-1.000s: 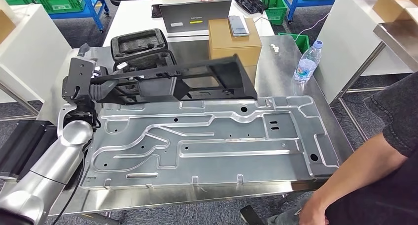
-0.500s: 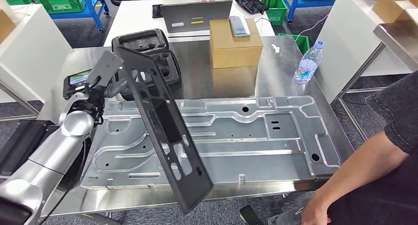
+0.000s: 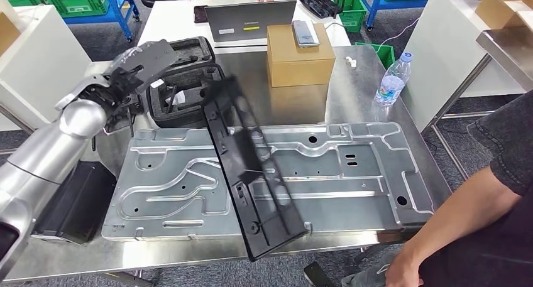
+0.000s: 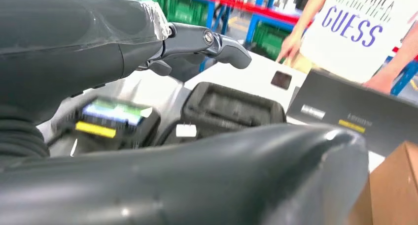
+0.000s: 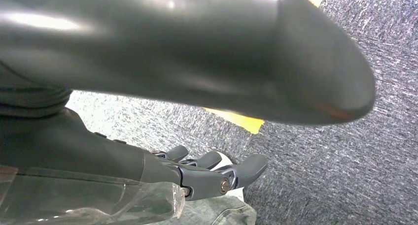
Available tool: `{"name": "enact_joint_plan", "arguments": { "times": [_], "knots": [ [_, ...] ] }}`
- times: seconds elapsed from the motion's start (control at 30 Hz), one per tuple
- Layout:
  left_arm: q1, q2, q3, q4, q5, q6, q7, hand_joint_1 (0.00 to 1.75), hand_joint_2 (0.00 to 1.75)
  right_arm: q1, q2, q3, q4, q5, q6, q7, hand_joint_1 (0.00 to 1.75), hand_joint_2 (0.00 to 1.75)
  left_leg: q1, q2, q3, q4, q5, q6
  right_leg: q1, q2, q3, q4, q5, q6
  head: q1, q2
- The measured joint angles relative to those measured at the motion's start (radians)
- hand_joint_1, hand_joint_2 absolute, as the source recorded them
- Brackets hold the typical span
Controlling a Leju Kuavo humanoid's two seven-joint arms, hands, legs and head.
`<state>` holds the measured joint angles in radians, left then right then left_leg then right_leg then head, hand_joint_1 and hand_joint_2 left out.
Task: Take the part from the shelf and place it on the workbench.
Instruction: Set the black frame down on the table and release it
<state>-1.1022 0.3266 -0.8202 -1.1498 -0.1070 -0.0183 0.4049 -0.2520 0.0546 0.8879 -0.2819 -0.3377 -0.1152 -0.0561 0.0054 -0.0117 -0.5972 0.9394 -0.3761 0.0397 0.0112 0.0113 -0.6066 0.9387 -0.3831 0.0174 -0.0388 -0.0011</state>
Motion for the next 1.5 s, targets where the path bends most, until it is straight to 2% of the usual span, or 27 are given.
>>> {"name": "enact_joint_plan", "arguments": {
  "times": [0.37, 0.6, 0.7, 0.77, 0.8, 0.83, 0.93, 0.97, 1.0, 1.03, 1.1, 1.13, 1.17, 1.2, 1.27, 1.3, 1.33, 1.37, 1.4, 1.43, 1.47, 1.5],
  "knots": [
    [-0.1, -0.007, -0.066, 0.039, -0.046, 0.062, 0.027, 0.0, 0.0, -0.001, 0.006, -0.002, 0.0, 0.012, 0.0, -0.005, 0.0, 0.0, 0.0, 0.0, 0.0, 0.0, 0.0, 0.0, 0.0, 0.0, 0.0, 0.0, 0.0, 0.0, 0.0, 0.0],
    [-0.086, -0.007, -0.064, 0.061, 0.006, 0.202, 0.045, 0.0, 0.0, 0.0, 0.009, -0.004, 0.0, 0.02, -0.02, -0.013, 0.0, 0.0, 0.0, 0.0, 0.0, 0.0, 0.0, 0.0, 0.0, 0.0, 0.001, 0.0, 0.0, 0.0, 0.0, 0.0],
    [-0.067, -0.001, -0.056, 0.066, 0.006, 0.263, 0.054, 0.0, 0.0, 0.001, 0.011, -0.005, 0.0, 0.023, -0.027, -0.012, 0.0, 0.0, -0.005, 0.0, 0.0, 0.004, -0.001, 0.007, -0.004, 0.0, 0.003, -0.002, 0.004, 0.005, 0.0, 0.0],
    [-0.056, 0.006, -0.049, 0.067, -0.002, 0.299, 0.062, 0.0, 0.0, 0.002, 0.013, -0.007, 0.0, 0.025, -0.031, -0.008, 0.0, 0.0, -0.001, 0.002, 0.008, -0.005, 0.006, 0.014, -0.004, -0.001, 0.005, -0.001, 0.003, 0.012, 0.0, 0.0],
    [-0.05, 0.011, -0.044, 0.068, -0.008, 0.316, 0.066, 0.0, 0.0, 0.002, 0.013, -0.008, 0.0, 0.025, -0.033, -0.004, 0.0, 0.0, 0.002, 0.003, 0.014, -0.014, 0.011, 0.016, -0.005, -0.001, 0.001, 0.012, -0.01, 0.015, 0.0, 0.0],
    [-0.044, 0.015, -0.038, 0.068, -0.014, 0.331, 0.07, 0.0, 0.0, 0.003, 0.013, -0.009, 0.0, 0.026, -0.034, -0.001, 0.0, 0.0, 0.006, 0.005, 0.019, -0.021, 0.015, 0.018, -0.006, -0.001, -0.012, 0.046, -0.035, 0.019, 0.0, 0.0],
    [-0.018, 0.033, -0.028, 0.067, -0.025, 0.354, 0.082, 0.0, 0.0, 0.009, 0.012, -0.015, 0.0, 0.027, -0.035, 0.005, 0.0, 0.0, 0.008, 0.008, 0.024, -0.026, 0.019, 0.02, -0.019, -0.002, -0.096, 0.251, -0.139, 0.034, 0.001, 0.0],
    [-0.006, 0.039, -0.025, 0.067, -0.028, 0.359, 0.087, 0.0, 0.0, 0.011, 0.011, -0.016, 0.0, 0.027, -0.035, 0.007, 0.0, 0.0, 0.009, 0.008, 0.023, -0.025, 0.019, 0.018, -0.024, -0.002, -0.115, 0.298, -0.153, 0.039, 0.001, 0.0],
    [0.006, 0.046, -0.021, 0.066, -0.032, 0.367, 0.093, 0.0, 0.0, 0.013, 0.01, -0.018, 0.0, 0.027, -0.036, 0.008, 0.0, 0.0, 0.012, 0.007, 0.023, -0.024, 0.019, 0.016, -0.03, -0.002, -0.113, 0.304, -0.146, 0.044, 0.001, 0.0],
    [0.017, 0.054, -0.014, 0.064, -0.036, 0.377, 0.1, 0.0, 0.0, 0.015, 0.009, -0.02, 0.0, 0.028, -0.036, 0.011, 0.0, 0.0, 0.015, 0.007, 0.023, -0.023, 0.02, 0.012, -0.035, -0.003, -0.088, 0.266, -0.122, 0.05, 0.001, 0.0],
    [0.03, 0.073, 0.003, 0.058, -0.047, 0.399, 0.114, 0.0, 0.0, 0.015, 0.007, -0.023, 0.0, 0.03, -0.038, 0.017, 0.0, 0.0, 0.022, 0.007, 0.02, -0.016, 0.018, -0.003, -0.046, -0.004, -0.001, 0.118, -0.066, 0.064, 0.002, 0.0],
    [0.035, 0.084, 0.012, 0.053, -0.054, 0.41, 0.121, 0.0, 0.0, 0.015, 0.007, -0.024, 0.0, 0.031, -0.04, 0.021, 0.0, 0.0, 0.025, 0.006, 0.017, -0.014, 0.018, -0.012, -0.047, 0.0, 0.032, 0.062, -0.047, 0.064, 0.002, 0.0],
    [0.04, 0.094, 0.02, 0.048, -0.061, 0.42, 0.127, 0.0, 0.0, 0.015, 0.006, -0.025, 0.0, 0.033, -0.042, 0.024, 0.0, 0.0, 0.026, 0.005, 0.015, -0.012, 0.02, -0.021, -0.046, 0.004, 0.051, 0.028, -0.039, 0.061, 0.001, 0.0],
    [0.048, 0.106, 0.03, 0.042, -0.067, 0.43, 0.133, 0.0, 0.0, 0.016, 0.004, -0.025, 0.0, 0.033, -0.044, 0.026, 0.0, 0.0, 0.027, 0.004, 0.014, -0.016, 0.024, -0.031, -0.041, 0.008, 0.056, 0.015, -0.037, 0.052, 0.0, 0.0],
    [0.074, 0.134, 0.05, 0.029, -0.076, 0.445, 0.141, 0.0, 0.0, 0.017, 0.001, -0.026, 0.0, 0.035, -0.046, 0.031, 0.0, 0.0, 0.033, 0.003, 0.017, -0.031, 0.036, -0.049, -0.036, 0.011, 0.055, -0.002, -0.025, 0.026, -0.001, 0.0],
    [0.089, 0.15, 0.061, 0.023, -0.082, 0.451, 0.147, 0.0, 0.0, 0.017, 0.0, -0.026, 0.0, 0.035, -0.047, 0.033, 0.0, 0.0, 0.037, 0.004, 0.014, -0.028, 0.028, -0.055, -0.034, 0.01, 0.055, -0.011, -0.017, 0.012, -0.002, 0.0],
    [0.103, 0.165, 0.071, 0.017, -0.088, 0.456, 0.151, 0.0, 0.0, 0.018, -0.001, -0.026, 0.0, 0.036, -0.048, 0.035, 0.0, 0.0, 0.04, 0.005, 0.002, -0.002, 0.003, -0.058, -0.035, 0.009, 0.052, -0.018, -0.008, 0.001, -0.004, 0.0],
    [0.115, 0.178, 0.082, 0.01, -0.097, 0.46, 0.155, 0.0, 0.0, 0.019, -0.002, -0.026, 0.0, 0.036, -0.049, 0.037, 0.0, 0.0, 0.041, 0.005, -0.02, 0.052, -0.037, -0.059, -0.037, 0.007, 0.048, -0.022, -0.001, -0.007, -0.006, 0.0],
    [0.126, 0.191, 0.092, 0.001, -0.104, 0.464, 0.16, 0.0, 0.0, 0.02, -0.003, -0.026, 0.0, 0.037, -0.051, 0.039, 0.0, 0.0, 0.04, 0.006, -0.048, 0.128, -0.087, -0.059, -0.037, 0.004, 0.043, -0.023, 0.004, -0.012, -0.008, 0.0],
    [0.138, 0.203, 0.102, -0.008, -0.111, 0.467, 0.163, 0.0, 0.0, 0.022, -0.004, -0.026, 0.0, 0.037, -0.052, 0.04, 0.0, 0.0, 0.039, 0.005, -0.075, 0.207, -0.128, -0.061, -0.036, 0.002, 0.037, -0.024, 0.009, -0.014, -0.009, 0.0],
    [0.15, 0.214, 0.111, -0.017, -0.117, 0.47, 0.168, 0.0, 0.0, 0.024, -0.005, -0.026, 0.0, 0.039, -0.053, 0.041, 0.0, 0.0, 0.039, 0.006, -0.09, 0.264, -0.152, -0.064, -0.037, -0.001, 0.031, -0.024, 0.014, -0.012, -0.01, 0.0],
    [0.164, 0.225, 0.119, -0.026, -0.123, 0.471, 0.172, 0.0, 0.0, 0.026, -0.005, -0.026, 0.0, 0.04, -0.054, 0.043, 0.0, 0.0, 0.04, 0.006, -0.086, 0.281, -0.155, -0.067, -0.037, -0.003, 0.024, -0.023, 0.019, -0.009, -0.01, 0.0]
  ]
}}
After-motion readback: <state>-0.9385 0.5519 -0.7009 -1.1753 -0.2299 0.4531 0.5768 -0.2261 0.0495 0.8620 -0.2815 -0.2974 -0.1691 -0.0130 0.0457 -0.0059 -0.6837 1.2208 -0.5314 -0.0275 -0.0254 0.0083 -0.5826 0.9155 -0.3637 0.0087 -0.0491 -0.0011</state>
